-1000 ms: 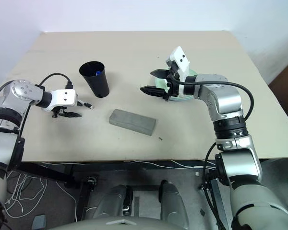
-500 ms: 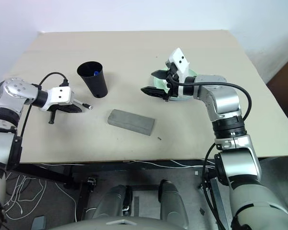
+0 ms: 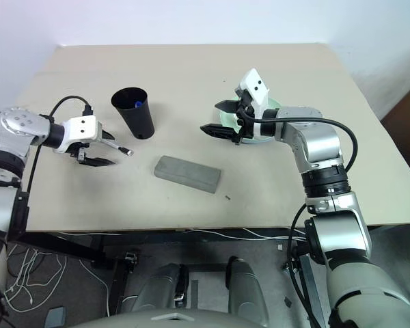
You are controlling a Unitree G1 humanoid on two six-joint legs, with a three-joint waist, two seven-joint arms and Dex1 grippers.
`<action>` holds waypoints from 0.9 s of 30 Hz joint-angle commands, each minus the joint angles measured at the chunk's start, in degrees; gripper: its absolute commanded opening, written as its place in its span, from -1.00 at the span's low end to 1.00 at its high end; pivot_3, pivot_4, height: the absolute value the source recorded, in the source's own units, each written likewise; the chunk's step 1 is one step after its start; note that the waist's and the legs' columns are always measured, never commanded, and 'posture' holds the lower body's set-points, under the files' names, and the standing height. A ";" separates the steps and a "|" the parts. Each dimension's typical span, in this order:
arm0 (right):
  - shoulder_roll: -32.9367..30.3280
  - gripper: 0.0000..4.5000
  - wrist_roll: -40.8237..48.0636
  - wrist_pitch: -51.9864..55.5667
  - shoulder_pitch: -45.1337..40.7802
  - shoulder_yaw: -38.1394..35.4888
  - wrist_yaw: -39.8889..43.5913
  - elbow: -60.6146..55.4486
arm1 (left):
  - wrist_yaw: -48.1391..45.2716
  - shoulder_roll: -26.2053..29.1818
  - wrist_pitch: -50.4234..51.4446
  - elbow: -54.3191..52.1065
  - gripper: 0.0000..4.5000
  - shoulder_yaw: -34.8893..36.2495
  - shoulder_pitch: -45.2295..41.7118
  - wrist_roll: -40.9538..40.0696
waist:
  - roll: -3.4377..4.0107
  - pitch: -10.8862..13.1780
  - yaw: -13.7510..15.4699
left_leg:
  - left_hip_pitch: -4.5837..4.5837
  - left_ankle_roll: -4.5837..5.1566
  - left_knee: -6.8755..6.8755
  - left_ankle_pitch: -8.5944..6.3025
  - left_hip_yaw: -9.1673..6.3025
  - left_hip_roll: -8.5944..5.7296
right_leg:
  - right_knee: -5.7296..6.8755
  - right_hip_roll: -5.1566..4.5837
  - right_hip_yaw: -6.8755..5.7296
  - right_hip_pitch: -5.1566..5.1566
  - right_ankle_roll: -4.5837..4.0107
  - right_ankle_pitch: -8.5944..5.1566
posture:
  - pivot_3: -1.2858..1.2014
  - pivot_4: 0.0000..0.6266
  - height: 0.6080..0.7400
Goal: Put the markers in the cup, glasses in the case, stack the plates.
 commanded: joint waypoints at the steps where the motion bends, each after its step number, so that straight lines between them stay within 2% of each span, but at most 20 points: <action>1: -0.49 1.00 0.26 -0.11 -0.83 -0.84 -0.49 -1.99 | 4.00 -0.13 -1.37 -0.17 1.00 -1.32 -1.87 2.35 | 0.00 0.00 -0.01 | 0.00 0.00 0.00 0.00 0.00 0.00 | 0.00 0.00 0.00 0.00 0.00 0.00 | 0.03 -0.52 0.89; 4: -0.56 1.00 0.27 0.18 -0.48 -0.83 -0.93 -2.34 | 6.61 -1.62 -0.96 0.55 1.00 -1.78 -1.93 3.34 | 0.00 0.00 -0.04 | 0.01 0.00 0.00 0.00 0.02 -0.01 | 0.01 0.00 0.01 0.00 0.01 0.01 | 0.03 -0.52 0.89; 15: -1.41 1.00 0.15 0.93 -0.19 -0.99 -1.76 -2.71 | 4.25 -4.09 0.53 1.27 1.00 -2.45 -1.89 3.92 | 0.00 0.00 -0.05 | 0.01 0.00 0.00 0.00 0.01 -0.01 | 0.01 0.01 0.01 0.00 0.01 0.01 | 0.03 -0.52 0.89; 18: -1.40 1.00 0.11 0.85 -0.27 -0.92 -1.87 -2.59 | 3.83 -3.85 0.71 1.34 0.75 -2.67 -1.42 4.34 | 0.00 0.00 -0.07 | 0.01 0.00 0.00 0.00 0.01 -0.01 | 0.02 0.01 0.01 0.01 0.01 0.01 | 0.03 -0.52 0.89; 19: -1.43 1.00 0.09 0.83 -0.25 -0.89 -1.88 -2.59 | 3.37 -3.77 0.84 1.37 0.62 -2.69 -1.29 4.38 | 0.00 0.00 -0.07 | 0.02 0.00 0.00 0.00 0.01 -0.01 | 0.02 0.01 0.00 0.01 0.01 0.01 | 0.03 -0.52 0.89; 27: -1.42 1.00 -1.38 -0.67 -0.19 0.12 -1.84 -1.63 | 0.65 -2.87 1.26 1.10 -0.64 -1.94 -1.04 3.59 | 0.00 0.00 -0.18 | 0.03 0.00 0.00 0.00 0.01 -0.01 | 0.02 0.02 0.01 0.01 0.01 0.01 | 0.03 -0.52 0.89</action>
